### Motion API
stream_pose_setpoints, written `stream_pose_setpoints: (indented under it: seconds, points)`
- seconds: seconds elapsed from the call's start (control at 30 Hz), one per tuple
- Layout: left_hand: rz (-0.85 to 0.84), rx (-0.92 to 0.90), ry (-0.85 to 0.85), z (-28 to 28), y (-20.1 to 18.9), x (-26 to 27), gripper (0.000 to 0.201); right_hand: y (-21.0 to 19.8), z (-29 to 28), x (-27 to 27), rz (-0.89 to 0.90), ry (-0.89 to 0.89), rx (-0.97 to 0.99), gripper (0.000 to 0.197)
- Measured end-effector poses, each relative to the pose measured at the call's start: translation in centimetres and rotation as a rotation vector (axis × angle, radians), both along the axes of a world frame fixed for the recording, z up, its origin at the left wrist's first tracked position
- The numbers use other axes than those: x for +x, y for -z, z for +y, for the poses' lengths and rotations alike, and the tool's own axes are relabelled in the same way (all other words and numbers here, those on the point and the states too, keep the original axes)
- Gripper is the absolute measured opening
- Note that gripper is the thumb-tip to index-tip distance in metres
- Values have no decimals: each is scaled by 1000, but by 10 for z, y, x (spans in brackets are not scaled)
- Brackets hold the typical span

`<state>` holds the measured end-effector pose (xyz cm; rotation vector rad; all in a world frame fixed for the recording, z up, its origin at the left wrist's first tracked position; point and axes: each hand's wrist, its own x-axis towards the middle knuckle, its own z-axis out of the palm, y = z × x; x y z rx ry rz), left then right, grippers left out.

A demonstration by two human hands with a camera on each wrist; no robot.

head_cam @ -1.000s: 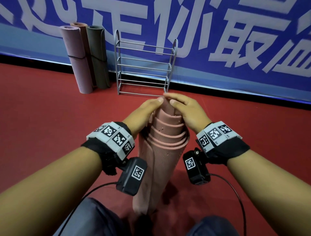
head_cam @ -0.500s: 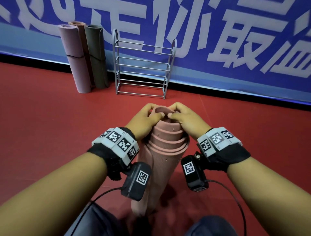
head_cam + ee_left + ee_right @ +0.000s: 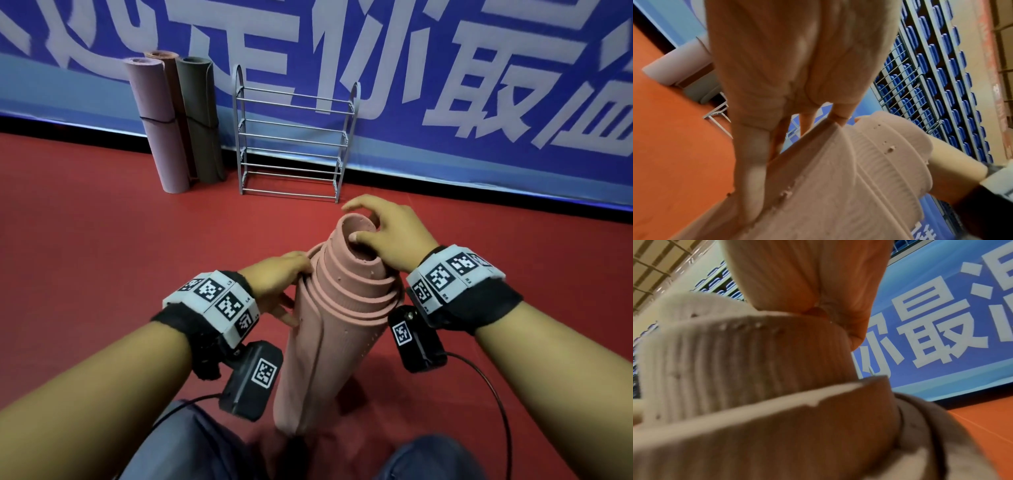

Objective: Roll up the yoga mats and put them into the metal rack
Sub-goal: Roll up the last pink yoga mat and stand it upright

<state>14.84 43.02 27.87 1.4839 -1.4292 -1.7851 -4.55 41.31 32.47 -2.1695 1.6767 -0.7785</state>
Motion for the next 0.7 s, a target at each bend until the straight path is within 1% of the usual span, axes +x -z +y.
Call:
stream_pose_setpoints:
  seconds: [0.03,0.07,0.1,0.13,0.23,0.27,0.33,0.4,0.43,0.5,0.53,0.57,0.63,0.7]
  points:
    - [-16,-45,-3,-4,-1,0,31,-2,0,0,-6,17,-29,33]
    - [-41,-94,-5,-7,-2,0,30,-2,0,1,-8,36,-61,31]
    - [-66,-137,-13,-10,-4,-1,29,-2,0,2,12,52,-74,28]
    - [-81,-167,-23,-12,-4,-2,29,1,0,3,66,62,-48,24]
    - [-71,-174,-32,-15,-6,-5,32,24,6,5,382,111,193,17]
    - [-63,-163,-25,-15,-6,-6,36,31,8,3,423,135,256,14]
    - [-47,-135,-25,-15,-7,-9,42,37,4,-2,401,163,346,16]
    - [-42,-114,-46,-13,-9,-14,44,32,-6,-8,308,142,407,27]
    - [-44,-111,-50,-12,-9,-16,45,27,-11,-11,245,116,387,32]
    - [-65,-134,-36,-11,-8,-22,56,20,-16,-19,140,39,273,36]
    - [-76,-149,-34,-11,-7,-25,63,21,-17,-22,135,-14,233,38]
    - [-79,-167,-43,-11,-4,-28,66,25,-17,-23,156,-71,234,41]
    - [-72,-195,-77,-15,-2,-32,63,43,-17,-23,213,-133,303,50]
    - [-81,-210,-95,-20,0,-34,60,53,-16,-20,245,-121,354,55]
